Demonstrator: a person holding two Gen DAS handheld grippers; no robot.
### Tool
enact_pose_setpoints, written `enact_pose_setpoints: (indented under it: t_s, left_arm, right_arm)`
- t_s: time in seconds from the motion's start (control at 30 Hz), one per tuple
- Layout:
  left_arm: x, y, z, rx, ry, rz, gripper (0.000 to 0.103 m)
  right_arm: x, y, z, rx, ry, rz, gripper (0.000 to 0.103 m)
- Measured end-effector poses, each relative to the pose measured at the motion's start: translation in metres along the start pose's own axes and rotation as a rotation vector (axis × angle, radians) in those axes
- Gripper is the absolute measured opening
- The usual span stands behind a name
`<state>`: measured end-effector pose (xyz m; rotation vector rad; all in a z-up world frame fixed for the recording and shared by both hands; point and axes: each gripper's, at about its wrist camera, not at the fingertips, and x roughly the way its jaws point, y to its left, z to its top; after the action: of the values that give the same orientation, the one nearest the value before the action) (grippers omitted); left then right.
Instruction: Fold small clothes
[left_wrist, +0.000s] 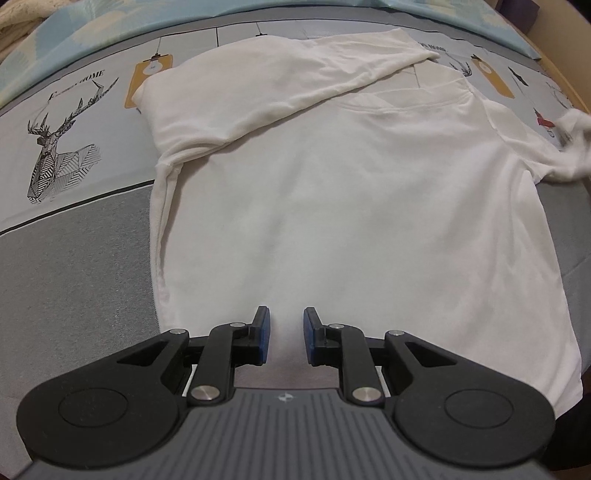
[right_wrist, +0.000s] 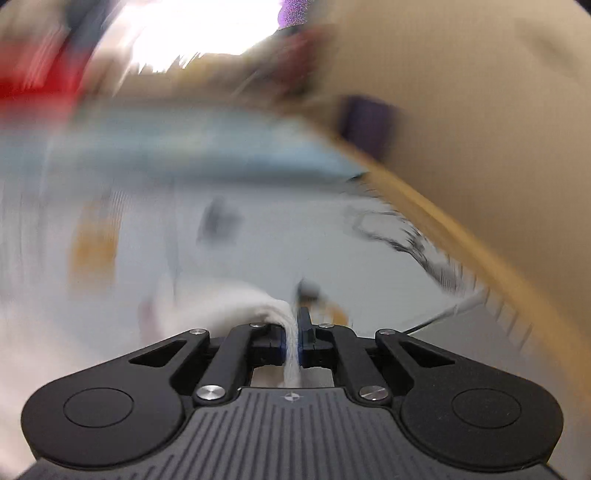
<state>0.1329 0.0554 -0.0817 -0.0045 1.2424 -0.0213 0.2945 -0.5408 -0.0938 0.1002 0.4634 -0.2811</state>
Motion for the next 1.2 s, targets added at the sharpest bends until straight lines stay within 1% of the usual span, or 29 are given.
enact_pose_setpoints:
  t_s: [0.03,0.07,0.1,0.13,0.17,0.2,0.23,0.27,0.3,0.33,0.37,0.43,0.47,0.5,0.53,0.57,0.6,0.63,0.67,0.7,0.77,0.87,0.97,1.03,1.07,1.1,1.17,1.2]
  left_arm:
    - [0.0,0.0,0.0,0.002,-0.001,-0.001,0.021]
    - [0.0,0.0,0.0,0.004,-0.002,-0.003,0.021]
    - [0.0,0.0,0.0,0.005,-0.002,-0.004,0.021]
    - [-0.001,0.0,-0.001,0.005,-0.003,-0.005,0.021]
    - [-0.001,0.001,-0.001,0.005,-0.003,-0.006,0.021]
    - [0.0,0.002,-0.001,0.003,-0.003,-0.006,0.021]
    - [0.0,0.002,0.0,0.001,-0.004,-0.005,0.021]
    - [-0.001,0.002,0.0,0.0,-0.005,-0.005,0.021]
    - [-0.001,0.002,0.0,-0.001,-0.008,-0.007,0.021]
    - [-0.001,0.001,0.001,0.0,-0.009,-0.01,0.021]
    - [-0.001,0.0,0.0,0.003,-0.009,-0.011,0.021]
    - [0.0,-0.001,0.0,0.011,-0.005,-0.011,0.021]
    - [0.0,0.0,0.0,0.013,-0.006,-0.011,0.021]
    - [0.0,0.001,0.0,0.011,-0.006,-0.014,0.021]
    - [0.0,0.003,0.001,0.007,-0.007,-0.015,0.021]
    - [0.0,0.004,0.001,0.002,-0.008,-0.015,0.021]
    - [0.0,0.006,0.001,-0.003,-0.009,-0.013,0.021]
    - [-0.001,0.008,0.002,-0.007,-0.011,-0.013,0.021]
    - [-0.001,0.009,0.002,-0.011,-0.013,-0.015,0.021]
    - [-0.002,0.01,0.001,-0.014,-0.015,-0.018,0.021]
    - [-0.003,0.012,0.0,-0.02,-0.019,-0.019,0.022]
    - [-0.002,0.019,-0.003,-0.04,-0.022,-0.02,0.024]
    - [-0.002,0.031,-0.007,-0.07,-0.025,-0.013,0.024]
    - [-0.003,0.039,-0.008,-0.099,-0.034,-0.013,0.024]
    - [-0.006,0.043,-0.009,-0.113,-0.051,-0.012,0.024]
    - [-0.01,0.047,-0.009,-0.123,-0.085,-0.015,0.024]
    - [-0.019,0.051,-0.01,-0.132,-0.146,-0.012,0.024]
    - [-0.023,0.053,-0.011,-0.137,-0.181,-0.007,0.024]
  right_arm:
    - [-0.006,-0.026,0.005,0.178,-0.061,0.004,0.005]
    - [-0.008,-0.049,0.006,0.317,-0.094,-0.033,0.006]
    - [-0.003,-0.072,0.0,0.439,-0.064,-0.092,0.008]
    - [0.004,-0.087,-0.01,0.514,-0.008,-0.113,0.008]
    - [0.014,-0.099,-0.022,0.576,0.065,-0.13,0.008]
    - [0.024,-0.109,-0.038,0.611,0.159,-0.171,0.01]
    - [0.028,-0.114,-0.049,0.623,0.211,-0.195,0.007]
    - [0.026,-0.118,-0.057,0.621,0.182,-0.187,0.004]
    - [0.025,-0.119,-0.056,0.594,0.174,-0.174,0.004]
    - [0.026,-0.117,-0.051,0.561,0.183,-0.176,0.004]
    - [0.024,-0.116,-0.047,0.542,0.167,-0.189,0.006]
    - [0.011,-0.117,-0.042,0.542,0.088,-0.273,0.003]
    - [0.009,-0.12,-0.039,0.56,0.082,-0.304,0.003]
    - [0.009,-0.123,-0.038,0.585,0.096,-0.329,0.003]
    - [0.014,-0.127,-0.04,0.595,0.143,-0.358,0.004]
    - [0.02,-0.127,-0.042,0.575,0.19,-0.387,0.002]
    - [0.02,-0.124,-0.043,0.54,0.187,-0.4,0.004]
    - [0.02,-0.118,-0.04,0.494,0.183,-0.427,0.007]
    - [0.023,-0.111,-0.036,0.435,0.192,-0.463,0.02]
    - [0.022,-0.105,-0.031,0.405,0.197,-0.504,0.036]
    - [0.009,-0.1,-0.021,0.405,0.153,-0.517,0.05]
    - [-0.006,-0.082,-0.005,0.331,0.081,-0.552,0.05]
    - [-0.027,-0.055,0.012,0.291,0.009,-0.501,0.05]
    - [-0.048,-0.036,0.026,0.285,-0.042,-0.433,0.05]
    - [-0.058,-0.027,0.033,0.283,-0.056,-0.385,0.05]
    - [-0.068,-0.013,0.043,0.276,-0.058,-0.305,0.05]
    - [-0.087,0.013,0.057,0.257,-0.035,-0.169,0.05]
    - [-0.1,0.03,0.064,0.242,-0.023,-0.085,0.05]
